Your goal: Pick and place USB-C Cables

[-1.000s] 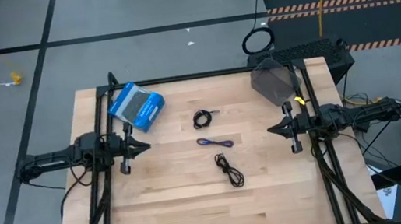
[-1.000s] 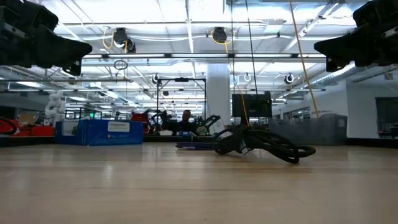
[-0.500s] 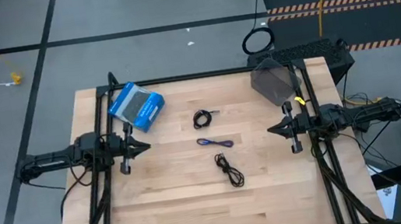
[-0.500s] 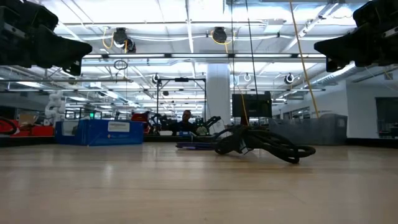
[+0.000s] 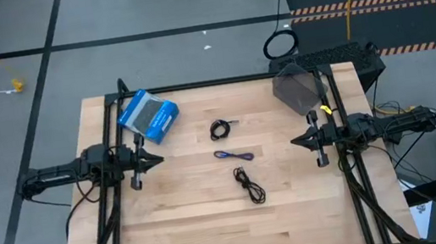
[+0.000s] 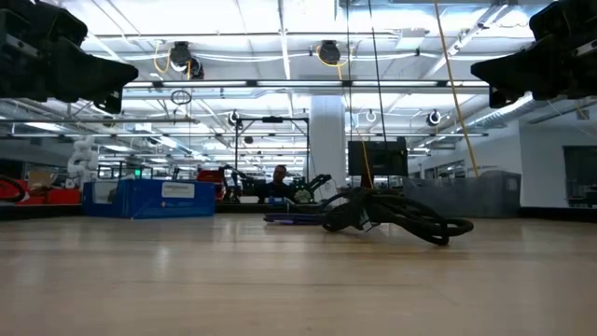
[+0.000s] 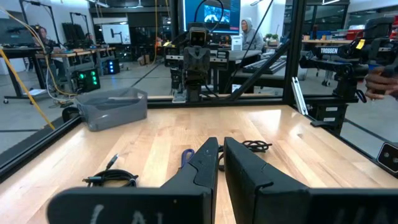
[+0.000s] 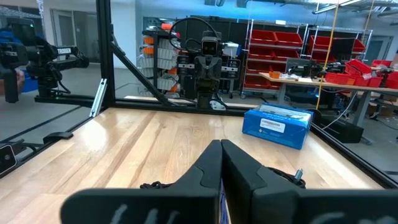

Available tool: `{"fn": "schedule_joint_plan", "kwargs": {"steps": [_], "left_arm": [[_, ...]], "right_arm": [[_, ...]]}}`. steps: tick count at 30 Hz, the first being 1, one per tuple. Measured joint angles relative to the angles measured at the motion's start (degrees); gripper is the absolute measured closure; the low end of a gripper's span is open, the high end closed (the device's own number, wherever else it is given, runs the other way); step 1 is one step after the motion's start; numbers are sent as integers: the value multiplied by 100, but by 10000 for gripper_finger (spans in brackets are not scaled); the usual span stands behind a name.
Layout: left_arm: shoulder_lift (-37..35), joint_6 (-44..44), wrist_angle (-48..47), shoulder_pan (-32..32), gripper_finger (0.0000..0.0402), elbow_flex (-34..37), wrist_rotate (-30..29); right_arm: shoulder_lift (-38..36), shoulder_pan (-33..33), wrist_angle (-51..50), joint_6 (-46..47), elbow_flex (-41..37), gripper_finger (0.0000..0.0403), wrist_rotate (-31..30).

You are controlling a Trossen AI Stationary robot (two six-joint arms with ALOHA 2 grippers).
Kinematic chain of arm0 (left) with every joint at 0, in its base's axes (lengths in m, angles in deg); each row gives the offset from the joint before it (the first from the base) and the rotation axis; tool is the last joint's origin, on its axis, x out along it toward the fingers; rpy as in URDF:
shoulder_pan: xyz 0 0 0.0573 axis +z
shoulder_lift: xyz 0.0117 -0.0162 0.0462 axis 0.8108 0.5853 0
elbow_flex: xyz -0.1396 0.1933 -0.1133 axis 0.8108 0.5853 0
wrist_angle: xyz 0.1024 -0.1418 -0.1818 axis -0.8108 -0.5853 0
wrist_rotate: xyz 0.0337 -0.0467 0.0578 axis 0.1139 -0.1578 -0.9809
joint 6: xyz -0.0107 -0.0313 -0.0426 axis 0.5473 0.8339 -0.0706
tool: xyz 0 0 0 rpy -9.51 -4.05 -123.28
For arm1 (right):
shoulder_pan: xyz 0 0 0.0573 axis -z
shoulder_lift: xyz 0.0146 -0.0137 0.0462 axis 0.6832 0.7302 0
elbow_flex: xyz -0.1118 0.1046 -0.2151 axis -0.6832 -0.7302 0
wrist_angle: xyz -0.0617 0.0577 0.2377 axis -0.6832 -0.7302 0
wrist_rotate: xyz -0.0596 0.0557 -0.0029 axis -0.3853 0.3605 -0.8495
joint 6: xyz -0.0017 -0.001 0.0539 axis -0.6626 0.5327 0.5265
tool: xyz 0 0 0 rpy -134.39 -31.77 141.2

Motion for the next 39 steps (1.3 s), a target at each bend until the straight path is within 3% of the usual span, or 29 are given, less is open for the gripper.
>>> {"fn": "schedule_joint_plan", "kwargs": {"steps": [15,21,27,39], "left_arm": [[1,-2,0,0,371,-1,2],[0,-1,0,-2,371,0,1],[0,-1,0,0,371,-1,2],[0,-2,0,0,371,-2,2]], "right_arm": [[0,1,266,324,46,403,-15],[56,1,174,472,477,403,-6],[464,1,-437,466,1321,403,1],[2003,1,-1960,761,3621,403,13]]}}
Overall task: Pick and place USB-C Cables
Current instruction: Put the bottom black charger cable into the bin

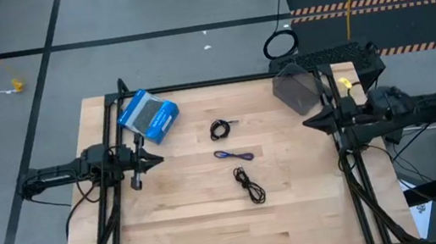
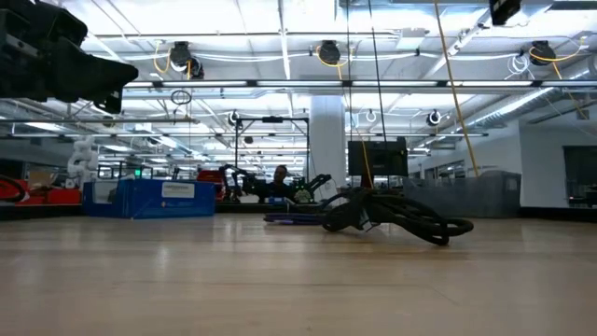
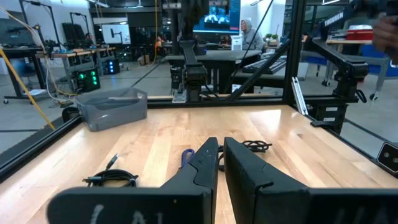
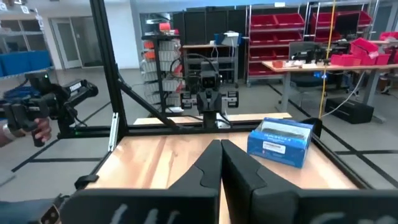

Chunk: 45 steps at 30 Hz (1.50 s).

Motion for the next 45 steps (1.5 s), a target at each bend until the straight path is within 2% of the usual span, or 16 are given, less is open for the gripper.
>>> {"fn": "schedule_joint_plan", "kwargs": {"steps": [9,23,37,45], "left_arm": [[1,0,162,0,371,2,0],[0,1,186,-2,371,2,0],[45,164,22,0,371,2,-4],[472,654,820,-2,371,-200,-6]], "right_arm": [[885,0,-749,2,1446,403,4],[1834,0,-1869,149,3198,403,7],[2185,0,-1872,90,3327,403,-9],[2276,0,-1693,-154,3325,403,-17]]}}
